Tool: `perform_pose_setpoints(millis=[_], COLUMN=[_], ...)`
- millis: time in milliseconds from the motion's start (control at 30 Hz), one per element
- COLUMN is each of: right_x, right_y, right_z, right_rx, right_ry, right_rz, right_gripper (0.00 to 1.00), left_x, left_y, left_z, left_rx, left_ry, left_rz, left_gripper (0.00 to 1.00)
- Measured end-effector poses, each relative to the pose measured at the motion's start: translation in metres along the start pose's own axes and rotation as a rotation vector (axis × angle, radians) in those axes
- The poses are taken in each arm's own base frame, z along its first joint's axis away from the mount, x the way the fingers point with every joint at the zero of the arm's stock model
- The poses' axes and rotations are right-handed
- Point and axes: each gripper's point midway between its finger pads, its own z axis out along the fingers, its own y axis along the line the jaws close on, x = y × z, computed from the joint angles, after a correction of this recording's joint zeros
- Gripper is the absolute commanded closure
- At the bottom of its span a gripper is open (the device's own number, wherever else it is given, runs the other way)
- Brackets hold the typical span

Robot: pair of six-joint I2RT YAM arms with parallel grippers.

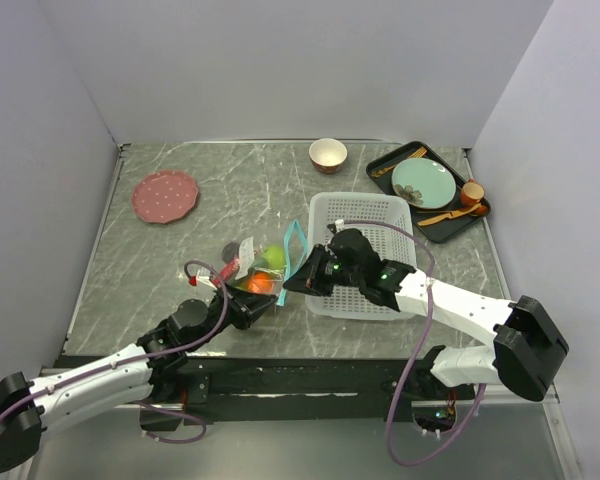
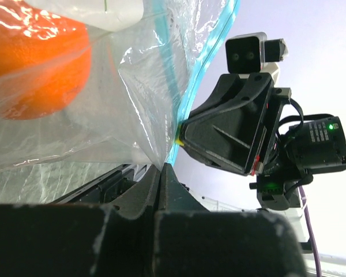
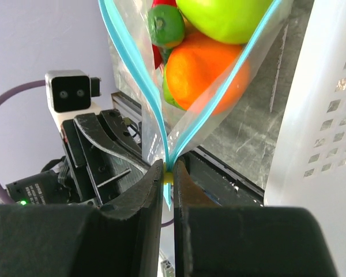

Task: Place the food in the zip-top bag and seal the zipper
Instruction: Zip the zipper food storage bag at the center of the board.

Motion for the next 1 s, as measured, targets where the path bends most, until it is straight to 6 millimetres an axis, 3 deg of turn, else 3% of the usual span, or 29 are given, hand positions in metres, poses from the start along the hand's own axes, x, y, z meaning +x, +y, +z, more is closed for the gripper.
perform_pose_setpoints(millis=[1000], right_x=[-0.028], right_y=[-0.01], right_z=[0.008], right_rx=[0.034], right_ry=[-0.026], right_rz=[-0.008], right_gripper=[0.88], left_x=[-0.008], left_y=[0.02], left_z=[-0.016], left_rx=[-0.088], left_ry=[-0.033], left_rz=[0.027], left_gripper=[0.99])
